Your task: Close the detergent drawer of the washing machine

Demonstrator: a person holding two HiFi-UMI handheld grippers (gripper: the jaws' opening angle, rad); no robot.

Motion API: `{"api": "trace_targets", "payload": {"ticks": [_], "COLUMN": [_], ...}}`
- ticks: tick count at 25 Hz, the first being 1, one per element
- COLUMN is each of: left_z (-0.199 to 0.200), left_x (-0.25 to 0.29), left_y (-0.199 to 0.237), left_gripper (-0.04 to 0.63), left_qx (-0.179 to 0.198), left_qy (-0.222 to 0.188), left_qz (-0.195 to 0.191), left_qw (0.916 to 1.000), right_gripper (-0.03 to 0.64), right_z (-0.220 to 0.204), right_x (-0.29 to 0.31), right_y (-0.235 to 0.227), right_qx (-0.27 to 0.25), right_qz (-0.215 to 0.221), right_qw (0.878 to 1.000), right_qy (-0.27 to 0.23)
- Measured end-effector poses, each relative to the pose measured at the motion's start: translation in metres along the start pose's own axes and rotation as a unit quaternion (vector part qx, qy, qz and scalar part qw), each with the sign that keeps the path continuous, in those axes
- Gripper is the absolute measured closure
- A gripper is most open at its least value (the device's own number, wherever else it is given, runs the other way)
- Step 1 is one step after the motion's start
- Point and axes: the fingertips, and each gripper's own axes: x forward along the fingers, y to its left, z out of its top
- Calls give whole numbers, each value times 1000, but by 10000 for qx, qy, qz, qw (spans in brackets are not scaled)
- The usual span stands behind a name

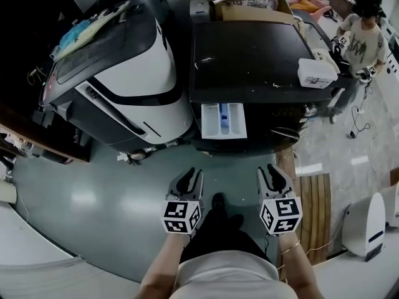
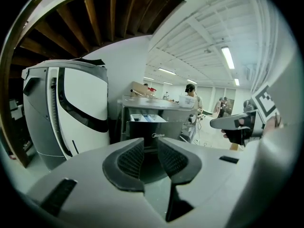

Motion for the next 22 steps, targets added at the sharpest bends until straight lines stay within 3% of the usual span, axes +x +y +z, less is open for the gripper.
{"api": "trace_targets", "payload": {"ticks": [10,22], "left_z": [-7,-15], "left_x": [36,73], "left_y": [33,58], "left_gripper": [466,451], "left_qx": [21,-119], "left_qy": [217,411], "left_qz": [66,-110], "left_qw": [9997,9990], "right_gripper": [512,512], "right_z": [-4,-16], "right_x": [54,100], "right_y": [0,1], "right_qx": [129,99], "right_qz": [22,-46], "right_qw": [9991,9971], "right_qy": [405,748]}}
